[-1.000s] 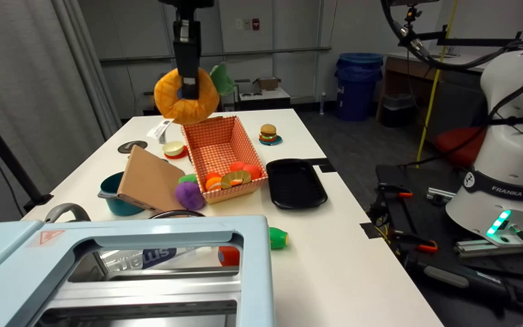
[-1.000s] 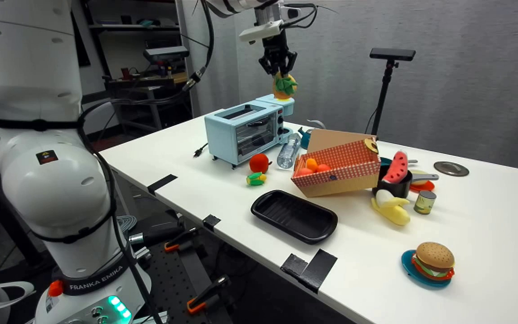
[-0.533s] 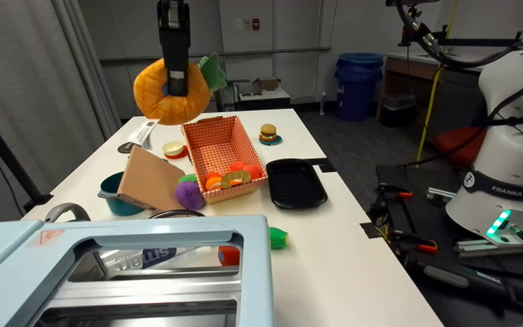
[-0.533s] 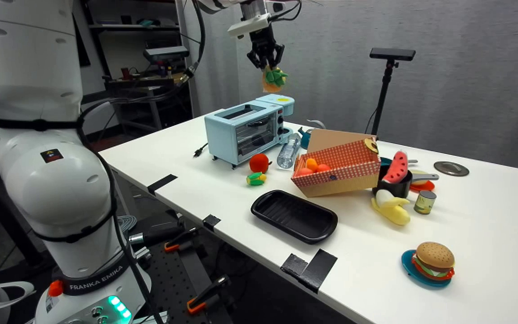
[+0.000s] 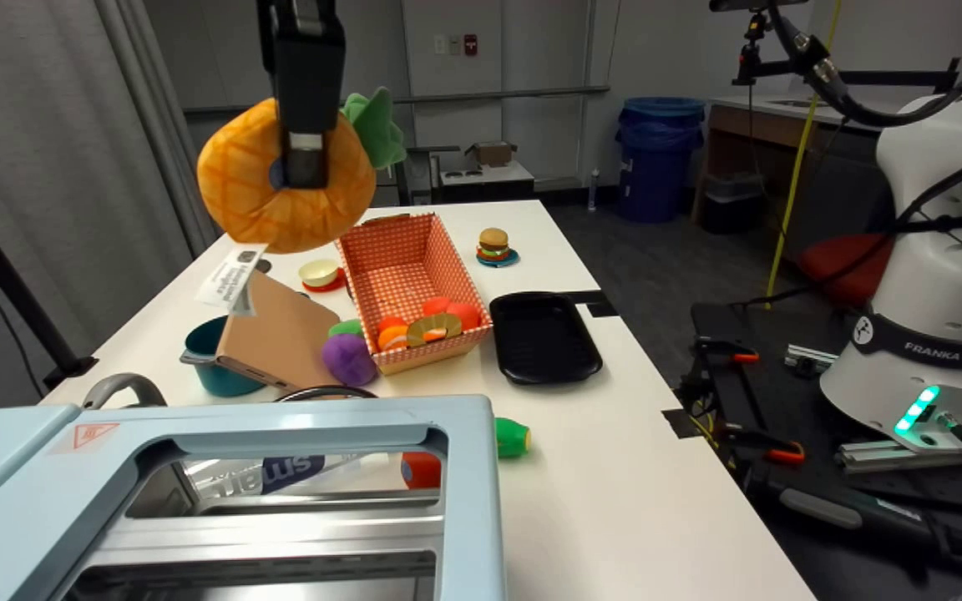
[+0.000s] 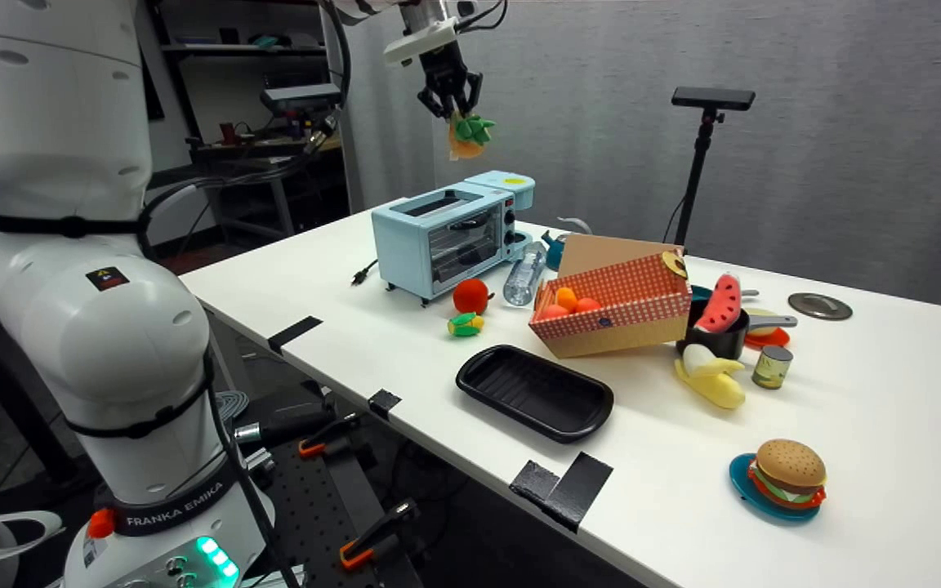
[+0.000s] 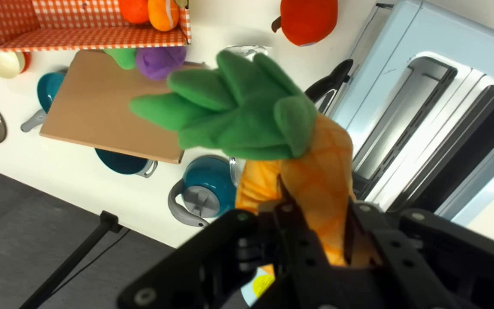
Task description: Remove the pineapple plush from the box and put it on the toaster oven
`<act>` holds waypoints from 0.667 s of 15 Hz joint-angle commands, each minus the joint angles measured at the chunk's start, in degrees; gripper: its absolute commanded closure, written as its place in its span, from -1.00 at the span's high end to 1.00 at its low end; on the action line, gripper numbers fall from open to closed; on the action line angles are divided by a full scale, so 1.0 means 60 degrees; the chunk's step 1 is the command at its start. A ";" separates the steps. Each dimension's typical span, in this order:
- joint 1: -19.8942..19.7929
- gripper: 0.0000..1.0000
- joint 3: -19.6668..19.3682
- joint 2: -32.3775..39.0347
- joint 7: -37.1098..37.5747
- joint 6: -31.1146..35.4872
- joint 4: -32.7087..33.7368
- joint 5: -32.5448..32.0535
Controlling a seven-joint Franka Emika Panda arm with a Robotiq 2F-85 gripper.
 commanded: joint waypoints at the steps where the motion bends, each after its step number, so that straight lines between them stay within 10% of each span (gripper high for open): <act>1: 0.0297 -0.90 0.0097 0.0233 -0.0139 -0.0352 0.0477 -0.0424; 10: 0.0748 -0.90 0.0283 0.0315 -0.0123 -0.0328 0.0415 -0.0868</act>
